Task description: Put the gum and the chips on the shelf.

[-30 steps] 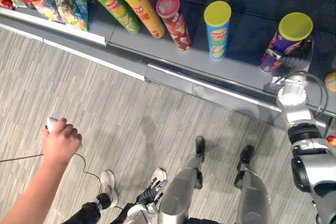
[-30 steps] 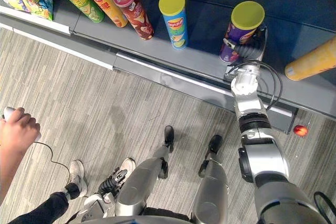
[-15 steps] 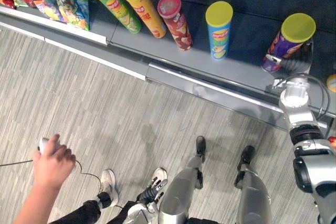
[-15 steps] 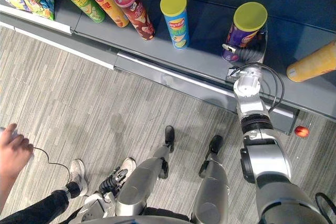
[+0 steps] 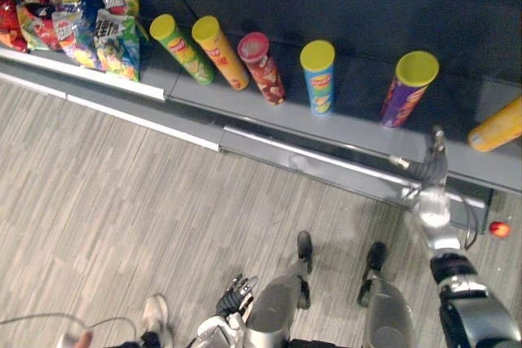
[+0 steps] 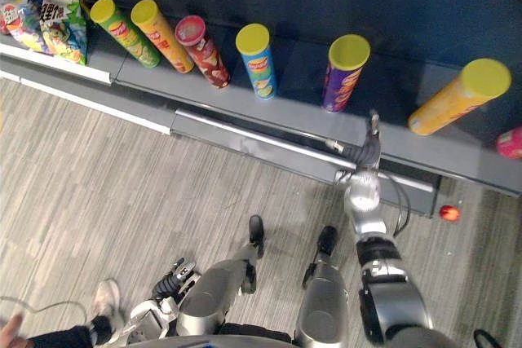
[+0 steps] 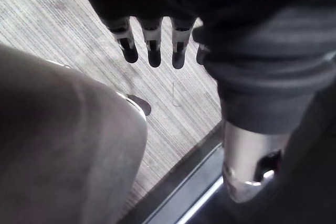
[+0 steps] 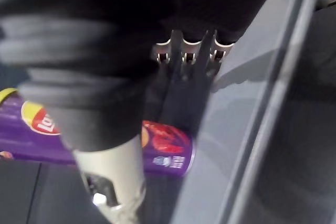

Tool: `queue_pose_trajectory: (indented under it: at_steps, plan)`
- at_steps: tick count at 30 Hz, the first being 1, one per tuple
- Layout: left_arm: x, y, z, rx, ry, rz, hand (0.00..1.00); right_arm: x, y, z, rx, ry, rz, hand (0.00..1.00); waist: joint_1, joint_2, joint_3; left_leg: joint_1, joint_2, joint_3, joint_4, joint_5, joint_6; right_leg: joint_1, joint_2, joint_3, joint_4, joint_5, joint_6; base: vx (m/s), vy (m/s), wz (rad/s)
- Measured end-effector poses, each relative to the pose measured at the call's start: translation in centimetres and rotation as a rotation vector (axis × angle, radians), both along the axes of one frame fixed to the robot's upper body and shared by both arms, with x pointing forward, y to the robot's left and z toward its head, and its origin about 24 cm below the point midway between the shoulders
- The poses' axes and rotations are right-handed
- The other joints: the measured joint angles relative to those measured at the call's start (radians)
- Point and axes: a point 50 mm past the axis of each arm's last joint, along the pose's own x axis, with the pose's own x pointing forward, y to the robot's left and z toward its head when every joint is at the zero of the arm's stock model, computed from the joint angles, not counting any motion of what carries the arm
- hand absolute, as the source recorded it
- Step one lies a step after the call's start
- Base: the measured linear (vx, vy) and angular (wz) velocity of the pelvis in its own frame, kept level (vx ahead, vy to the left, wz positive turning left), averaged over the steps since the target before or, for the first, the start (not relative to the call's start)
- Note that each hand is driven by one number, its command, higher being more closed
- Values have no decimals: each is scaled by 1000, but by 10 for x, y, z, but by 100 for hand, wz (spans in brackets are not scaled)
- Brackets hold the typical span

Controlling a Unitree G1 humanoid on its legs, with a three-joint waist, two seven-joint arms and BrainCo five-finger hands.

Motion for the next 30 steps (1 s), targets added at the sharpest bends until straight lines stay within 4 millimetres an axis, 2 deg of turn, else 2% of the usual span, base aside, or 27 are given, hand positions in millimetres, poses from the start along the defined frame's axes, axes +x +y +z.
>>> queue_pose_trajectory:
  at_steps: [3, 6, 8, 12, 13, 15, 18, 22, 25, 30]
  plan:
    - [-12, 11, -3, 34, 30, 28, 0, -24, 11, -36, 62, 102, 7, 0, -16, -54, -39, 27, 11, 24, 0, -16, -4, 30, 16, 14, -27, 1, 0, 74, -36, -18]
    - [-25, 18, -8, 56, 79, 68, 0, -60, 16, -70, 130, 206, 22, 0, -25, -88, -103, 60, 20, 47, -5, -38, -7, 65, 27, 23, -52, 1, 0, 107, -33, -22]
    - [-32, 21, -12, 88, 117, 70, 0, -77, 22, -83, 162, 253, 39, 0, -43, -100, -137, 78, 23, 53, -6, -51, -8, 88, 32, 27, -68, 1, 0, 129, -26, -17]
    - [-41, 29, -16, 183, 194, 108, 0, -116, 43, -113, 262, 377, 108, 0, -53, -127, -211, 119, 34, 82, -7, -77, -18, 130, 48, 43, -101, 1, -2, 105, -22, -19]
    - [-41, 29, -16, 183, 195, 109, 0, -117, 43, -114, 264, 380, 110, 0, -53, -128, -212, 120, 35, 82, -7, -78, -18, 131, 48, 43, -102, 1, -2, 116, -29, -9]
    - [-45, 32, -17, 187, 222, 136, 0, -140, 56, -132, 312, 502, 177, 0, -62, -153, -238, 148, 42, 95, -7, -87, -21, 160, 56, 48, -114, 1, -10, 96, -25, -12]
    - [-53, 35, -21, 184, 254, 164, 0, -158, 59, -151, 364, 622, 201, 0, -75, -167, -258, 172, 43, 101, -8, -97, -24, 184, 58, 50, -119, 0, -11, 85, -10, -7]
    - [-64, 37, -25, 176, 293, 209, 0, -198, 54, -183, 497, 839, 104, 0, -77, -169, -288, 195, 42, 113, -8, -109, -28, 207, 59, 60, -136, 0, -11, 53, 10, -8]
    - [-74, 34, -30, 125, 318, 243, 0, -213, 47, -194, 654, 873, -53, 0, -80, -172, -301, 216, 42, 120, -9, -113, -30, 232, 61, 64, -147, 0, -11, 23, 1, -4]
    - [-85, 33, -34, 94, 363, 254, 0, -225, 40, -201, 716, 912, -187, 0, -76, -175, -314, 238, 39, 113, -9, -118, -28, 269, 60, 54, -160, -4, -6, -6, 3, 5]
